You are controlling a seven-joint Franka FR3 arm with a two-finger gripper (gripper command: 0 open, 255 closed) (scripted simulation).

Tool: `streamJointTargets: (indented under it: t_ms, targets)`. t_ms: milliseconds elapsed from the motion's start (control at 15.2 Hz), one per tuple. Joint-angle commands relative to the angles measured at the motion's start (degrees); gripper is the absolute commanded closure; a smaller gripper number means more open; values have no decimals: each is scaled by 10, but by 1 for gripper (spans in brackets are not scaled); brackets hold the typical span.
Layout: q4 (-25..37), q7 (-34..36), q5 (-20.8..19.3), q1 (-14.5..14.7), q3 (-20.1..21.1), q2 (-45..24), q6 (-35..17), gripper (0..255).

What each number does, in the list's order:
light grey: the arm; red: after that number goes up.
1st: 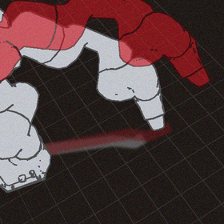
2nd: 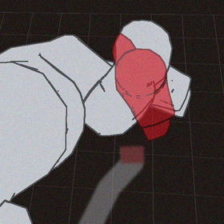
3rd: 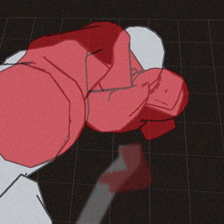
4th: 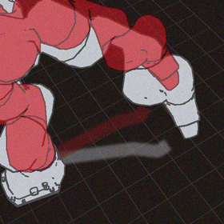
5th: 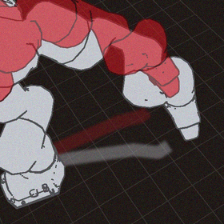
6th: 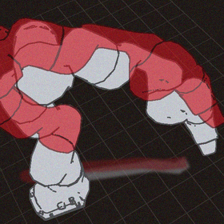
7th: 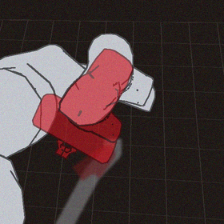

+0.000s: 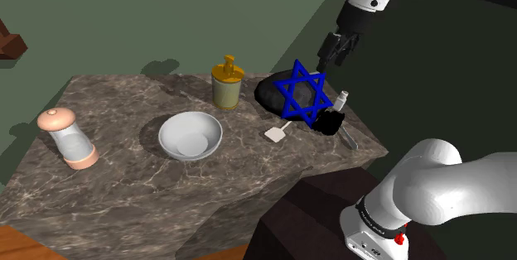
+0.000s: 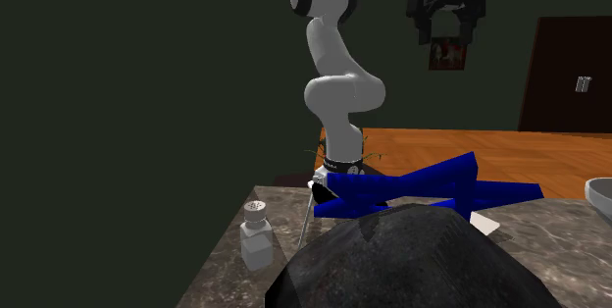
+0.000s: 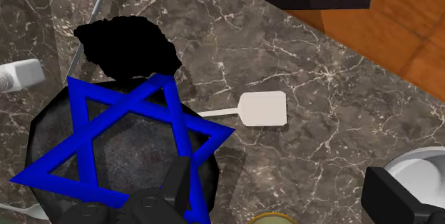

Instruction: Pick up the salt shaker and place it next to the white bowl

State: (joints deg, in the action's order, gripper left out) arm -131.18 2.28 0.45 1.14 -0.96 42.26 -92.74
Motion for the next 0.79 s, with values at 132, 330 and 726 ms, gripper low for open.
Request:
streamJointTargets:
  t_ms: [132,330,726]
  targets:
    - [-29,-26,-16,-6,-19,10,-20,0]
    - [-69,-65,-41,-17,-49,20,-53,0]
    - [-129,-143,-95,-43,-114,17,-125,0]
